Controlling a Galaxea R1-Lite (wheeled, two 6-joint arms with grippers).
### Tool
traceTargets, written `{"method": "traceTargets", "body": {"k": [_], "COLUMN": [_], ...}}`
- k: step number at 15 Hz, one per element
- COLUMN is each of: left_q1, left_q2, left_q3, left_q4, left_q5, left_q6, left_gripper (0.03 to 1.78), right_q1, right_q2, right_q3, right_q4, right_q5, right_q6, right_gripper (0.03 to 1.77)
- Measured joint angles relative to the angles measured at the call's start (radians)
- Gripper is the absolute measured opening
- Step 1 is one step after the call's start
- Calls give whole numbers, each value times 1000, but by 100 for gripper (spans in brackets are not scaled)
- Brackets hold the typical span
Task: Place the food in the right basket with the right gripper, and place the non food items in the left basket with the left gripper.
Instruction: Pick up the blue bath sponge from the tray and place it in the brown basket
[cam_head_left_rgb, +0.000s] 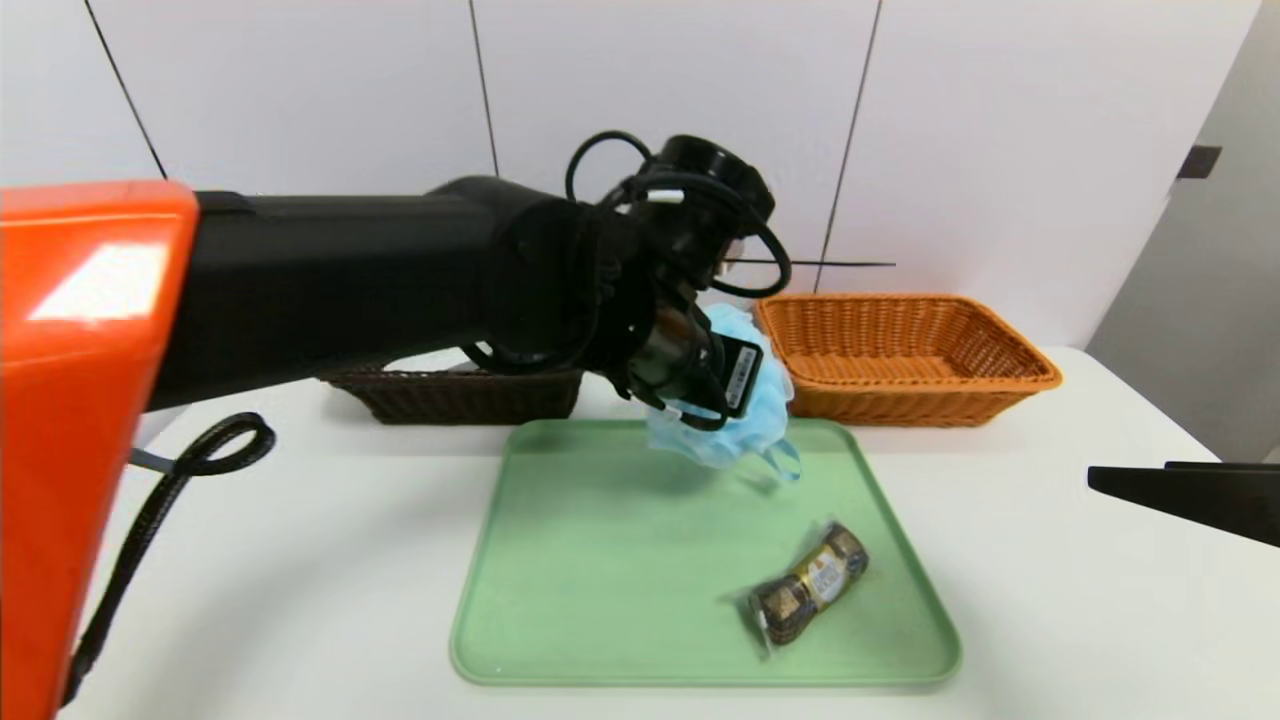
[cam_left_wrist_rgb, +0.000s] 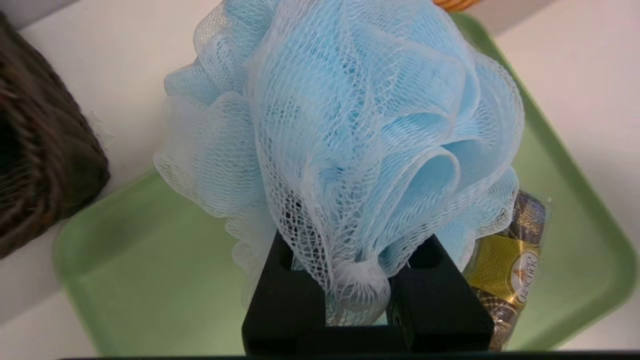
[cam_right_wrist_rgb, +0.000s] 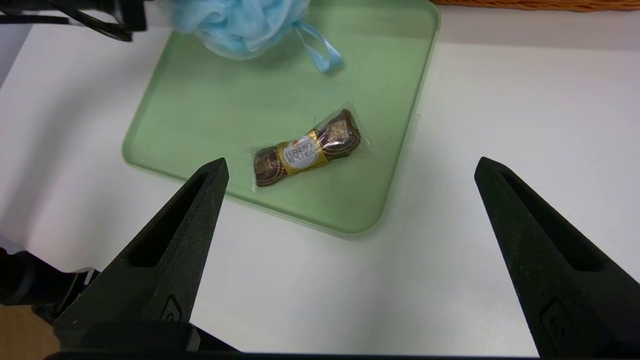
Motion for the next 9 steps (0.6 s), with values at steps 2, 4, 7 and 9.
{"method": "traceTargets", "body": {"k": [2,4,7,9], "left_q1": [15,54,141,217], "left_q2": [-60,-123,-202,-236], "left_q3": [0,1,2,1], "left_q4": [31,44,45,44], "left_q5": [0,-1,-11,-29], "left_q6": [8,11,31,40], "left_gripper": [34,32,32,32], "right_q1": [0,0,0,0], "right_q2": [-2,-3,-2,0], "right_q3": [0,0,0,-1], "right_q4": [-1,0,0,-1], "right_q5": [1,1,2,3], "right_q6": [0,1,0,0], "right_gripper": [170,170,170,170]}}
